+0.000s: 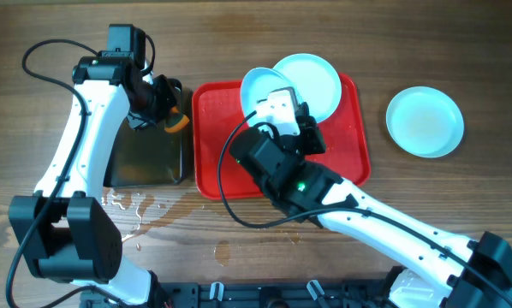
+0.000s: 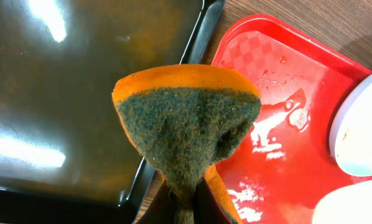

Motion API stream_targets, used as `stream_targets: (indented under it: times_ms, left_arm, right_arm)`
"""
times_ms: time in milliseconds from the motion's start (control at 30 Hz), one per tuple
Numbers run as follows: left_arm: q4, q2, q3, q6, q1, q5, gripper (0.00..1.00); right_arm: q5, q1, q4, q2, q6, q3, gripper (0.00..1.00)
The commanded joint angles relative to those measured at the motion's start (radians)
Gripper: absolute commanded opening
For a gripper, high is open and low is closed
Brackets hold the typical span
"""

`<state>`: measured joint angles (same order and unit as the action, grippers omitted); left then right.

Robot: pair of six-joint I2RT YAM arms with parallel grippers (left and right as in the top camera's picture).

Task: Clean dirty plates on tray and stack at the side
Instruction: 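Carry second plate right and stack it on the first plate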

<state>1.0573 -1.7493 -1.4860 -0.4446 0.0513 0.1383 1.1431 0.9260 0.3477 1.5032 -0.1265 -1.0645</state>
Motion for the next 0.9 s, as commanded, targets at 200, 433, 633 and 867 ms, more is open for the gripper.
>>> stream_targets:
  times_ms: [200, 433, 633, 867]
  left_arm:
    - [-0.003, 0.002, -0.005, 0.022, -0.004, -0.01, 0.04]
    - [-0.002, 0.002, -0.005, 0.023, -0.004, -0.01, 0.04]
    - [-0.002, 0.002, -0.005, 0.022, -0.004, -0.01, 0.04]
    - [0.01, 0.002, -0.005, 0.022, -0.004, -0.01, 0.04]
  right_arm:
    - [0.193, 0.021, -0.06, -0.013, 0.175, -0.004, 0.04]
    - [-0.188, -0.018, 0.044, -0.014, -0.092, -0.004, 0.04]
    - [-0.724, -0.298, 0.196, -0.049, -0.307, -0.004, 0.04]
    - [-1.1, -0.811, 0.222, -0.087, -0.293, -0.004, 0.05]
